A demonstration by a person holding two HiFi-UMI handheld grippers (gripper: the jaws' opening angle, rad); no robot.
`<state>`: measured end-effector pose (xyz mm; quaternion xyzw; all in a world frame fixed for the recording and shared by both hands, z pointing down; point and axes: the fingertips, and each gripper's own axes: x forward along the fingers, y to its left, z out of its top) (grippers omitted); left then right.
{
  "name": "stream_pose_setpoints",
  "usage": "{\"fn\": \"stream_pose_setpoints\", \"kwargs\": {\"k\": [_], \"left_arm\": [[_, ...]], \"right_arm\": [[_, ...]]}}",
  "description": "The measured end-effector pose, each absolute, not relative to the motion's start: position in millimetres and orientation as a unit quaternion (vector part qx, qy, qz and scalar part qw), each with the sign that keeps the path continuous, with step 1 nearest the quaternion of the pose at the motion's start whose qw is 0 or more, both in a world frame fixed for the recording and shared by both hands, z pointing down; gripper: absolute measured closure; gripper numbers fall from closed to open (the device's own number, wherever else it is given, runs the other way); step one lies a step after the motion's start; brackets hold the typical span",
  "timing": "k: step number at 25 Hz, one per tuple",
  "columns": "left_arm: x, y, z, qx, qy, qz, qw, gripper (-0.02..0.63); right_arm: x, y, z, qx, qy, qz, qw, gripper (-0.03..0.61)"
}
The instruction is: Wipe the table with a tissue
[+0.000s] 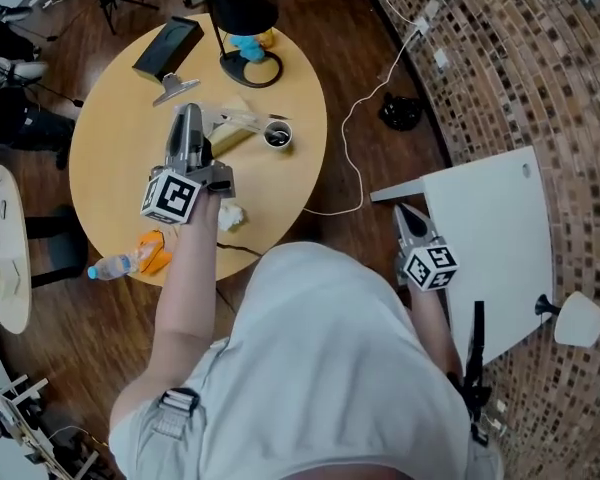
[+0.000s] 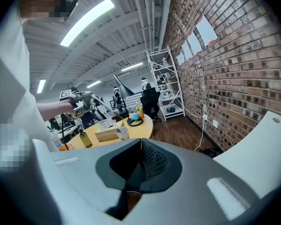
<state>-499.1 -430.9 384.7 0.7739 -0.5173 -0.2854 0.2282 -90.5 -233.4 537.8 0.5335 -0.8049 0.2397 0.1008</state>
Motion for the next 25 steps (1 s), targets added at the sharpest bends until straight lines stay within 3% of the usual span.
{"fn": "stream_pose_setpoints", "kwargs": {"k": [5,15,25], "left_arm": [[-478,-440,370,0.795,-0.478,-0.299,0.226,0.537],[-378,-446,374,0.828,-0.384,-0.293,0.286,0.537],[-214,-428,392,0.864,-0.301,-0.246,0.321,0.537]], "right_arm": [[-85,-227,536,0.556,-0.789,0.240,0.099,0.571],[-28,-174,543,0.627,-0.728,0.262,0.084,0.571],[64,-105,554,0.683,-0.674,0.279,0.049,0.571]]}}
